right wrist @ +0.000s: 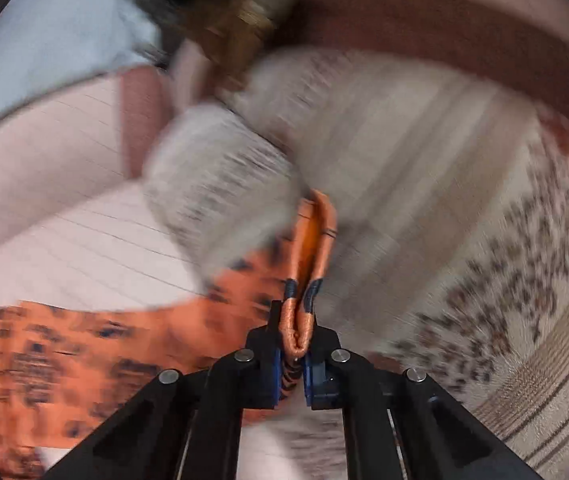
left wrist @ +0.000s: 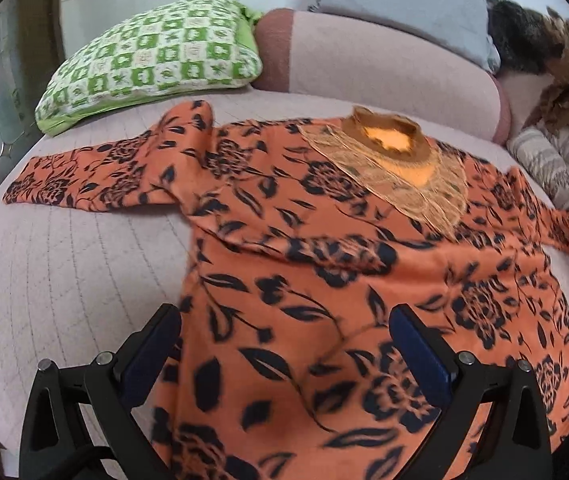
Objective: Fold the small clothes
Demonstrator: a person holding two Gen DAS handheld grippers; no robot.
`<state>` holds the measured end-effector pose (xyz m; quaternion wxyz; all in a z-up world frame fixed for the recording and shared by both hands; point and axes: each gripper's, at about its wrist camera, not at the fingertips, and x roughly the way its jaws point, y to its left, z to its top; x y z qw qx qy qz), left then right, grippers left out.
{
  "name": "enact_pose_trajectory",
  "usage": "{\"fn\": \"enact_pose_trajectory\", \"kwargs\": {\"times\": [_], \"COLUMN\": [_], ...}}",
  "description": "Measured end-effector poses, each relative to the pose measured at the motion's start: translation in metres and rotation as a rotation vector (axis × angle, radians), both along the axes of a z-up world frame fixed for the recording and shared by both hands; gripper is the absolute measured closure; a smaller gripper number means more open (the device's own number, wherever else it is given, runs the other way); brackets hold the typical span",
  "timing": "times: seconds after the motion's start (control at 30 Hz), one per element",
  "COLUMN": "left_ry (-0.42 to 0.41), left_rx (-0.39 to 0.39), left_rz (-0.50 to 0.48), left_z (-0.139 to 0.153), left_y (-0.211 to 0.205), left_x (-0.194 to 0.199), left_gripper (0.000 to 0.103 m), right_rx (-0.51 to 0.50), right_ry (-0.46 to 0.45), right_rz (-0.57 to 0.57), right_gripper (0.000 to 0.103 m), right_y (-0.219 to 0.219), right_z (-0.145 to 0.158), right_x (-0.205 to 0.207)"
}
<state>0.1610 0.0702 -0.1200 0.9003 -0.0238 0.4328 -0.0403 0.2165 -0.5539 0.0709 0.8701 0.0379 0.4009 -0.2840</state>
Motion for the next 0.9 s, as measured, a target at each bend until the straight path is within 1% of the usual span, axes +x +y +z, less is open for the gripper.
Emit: {"fn": "enact_pose_trajectory", "kwargs": {"times": [0.07,0.13,0.17,0.2,0.23,0.27,0.3,0.33,0.37,0.4,0.47,0.5,0.53,0.57,0.6,0.63,0.67,0.7,0.73,0.77,0.8,0.83,0.9], "left_ry": [0.000,-0.001,-0.008,-0.015,-0.025,-0.033,-0.042,-0.046,-0.052,-0.055,-0.066,-0.067,-0.067,-0.064,-0.062,-0.061,-0.062,-0.062,-0.063,-0.065,-0.066,-0.064,-0.052], "left_rx": [-0.030,-0.070,-0.095,-0.111,-0.125,-0.132,-0.138,-0.147,-0.168,-0.182,-0.214,-0.219,-0.229,-0.238,-0.244,-0.247,-0.246,-0.244,-0.242,-0.241,-0.240,-0.236,-0.231], "left_rz": [0.029,0.058,0.069,0.073,0.076,0.079,0.085,0.088,0.095,0.102,0.120,0.127,0.136,0.141,0.145,0.149,0.151,0.152,0.152,0.153,0.152,0.147,0.129], "left_z": [-0.003,-0.004,-0.002,0.000,0.002,0.004,0.007,0.009,0.011,0.012,0.015,0.015,0.015,0.015,0.015,0.014,0.014,0.014,0.014,0.014,0.014,0.013,0.012], "left_y": [0.011,0.021,0.026,0.030,0.033,0.036,0.039,0.042,0.047,0.050,0.060,0.062,0.066,0.068,0.069,0.071,0.071,0.072,0.072,0.071,0.070,0.068,0.062], "left_x": [0.002,0.002,0.001,0.000,-0.001,-0.003,-0.004,-0.005,-0.005,-0.006,-0.007,-0.007,-0.006,-0.005,-0.005,-0.004,-0.004,-0.004,-0.004,-0.005,-0.005,-0.004,-0.001], "left_gripper": [0.000,0.000,0.000,0.000,0.000,0.000,0.000,0.000,0.000,0.000,0.000,0.000,0.000,0.000,0.000,0.000,0.000,0.000,0.000,0.000,0.000,0.000,0.000], "right_rx": [0.021,0.076,0.098,0.142,0.163,0.189,0.213,0.282,0.317,0.351,0.425,0.443,0.468,0.484,0.505,0.517,0.514,0.511,0.531,0.558,0.571,0.579,0.566], "right_ry": [-0.068,-0.144,-0.173,-0.215,-0.234,-0.262,-0.275,-0.282,-0.276,-0.264,-0.225,-0.203,-0.165,-0.126,-0.018,0.081,0.158,0.176,0.160,0.125,0.109,0.082,0.030], "right_rz": [0.136,0.281,0.339,0.416,0.460,0.518,0.540,0.571,0.584,0.602,0.635,0.643,0.668,0.682,0.700,0.712,0.721,0.725,0.727,0.720,0.714,0.701,0.672], "right_gripper": [0.095,0.095,0.095,0.095,0.095,0.095,0.095,0.095,0.095,0.095,0.093,0.093,0.092,0.092,0.090,0.083,0.067,0.049,0.016,0.013,0.013,0.013,0.013], "right_y": [0.056,0.124,0.154,0.196,0.226,0.267,0.287,0.320,0.339,0.372,0.412,0.423,0.445,0.456,0.475,0.486,0.493,0.491,0.484,0.472,0.465,0.449,0.419], "right_z": [0.034,0.069,0.082,0.097,0.102,0.108,0.108,0.101,0.093,0.075,0.039,0.024,-0.003,-0.021,-0.057,-0.085,-0.110,-0.120,-0.127,-0.127,-0.122,-0.115,-0.099], "right_x": [0.011,0.022,0.026,0.030,0.034,0.039,0.042,0.048,0.051,0.058,0.068,0.072,0.081,0.086,0.093,0.096,0.096,0.093,0.086,0.077,0.073,0.065,0.055]}}
